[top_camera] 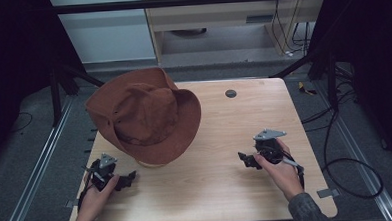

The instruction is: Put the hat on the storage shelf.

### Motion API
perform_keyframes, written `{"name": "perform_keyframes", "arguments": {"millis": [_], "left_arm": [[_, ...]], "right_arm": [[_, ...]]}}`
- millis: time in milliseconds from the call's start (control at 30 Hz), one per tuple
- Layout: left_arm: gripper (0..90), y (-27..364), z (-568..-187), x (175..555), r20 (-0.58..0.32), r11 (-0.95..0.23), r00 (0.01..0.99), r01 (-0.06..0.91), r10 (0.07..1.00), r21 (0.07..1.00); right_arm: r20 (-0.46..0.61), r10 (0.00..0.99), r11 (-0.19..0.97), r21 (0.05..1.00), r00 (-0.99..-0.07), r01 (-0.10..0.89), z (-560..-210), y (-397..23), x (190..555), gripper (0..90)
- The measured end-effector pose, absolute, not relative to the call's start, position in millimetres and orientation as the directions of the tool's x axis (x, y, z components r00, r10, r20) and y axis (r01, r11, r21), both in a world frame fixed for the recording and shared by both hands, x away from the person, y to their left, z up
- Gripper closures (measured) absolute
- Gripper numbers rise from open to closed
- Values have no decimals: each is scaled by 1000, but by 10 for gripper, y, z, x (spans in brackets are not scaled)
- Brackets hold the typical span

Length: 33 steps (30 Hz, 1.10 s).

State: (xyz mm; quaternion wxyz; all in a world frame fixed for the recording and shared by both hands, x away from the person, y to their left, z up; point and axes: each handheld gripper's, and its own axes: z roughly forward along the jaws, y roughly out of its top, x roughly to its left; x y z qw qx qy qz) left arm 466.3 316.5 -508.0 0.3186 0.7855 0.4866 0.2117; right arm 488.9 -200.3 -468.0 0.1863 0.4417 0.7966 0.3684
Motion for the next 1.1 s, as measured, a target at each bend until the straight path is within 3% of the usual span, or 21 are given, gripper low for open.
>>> {"name": "perform_keyframes", "arguments": {"millis": [367, 1100], "left_arm": [[0, 3160, -5083, 4662, 17, -316, 433, 630, 901, 710], [0, 3161, -5083, 4662, 18, -317, 433, 629, 901, 710]], "right_arm": [[84, 871, 261, 756, -484, 601, -4912, -1977, 4956, 151], [0, 894, 299, 746, -448, 596, -5111, -1836, 4999, 137]]}}
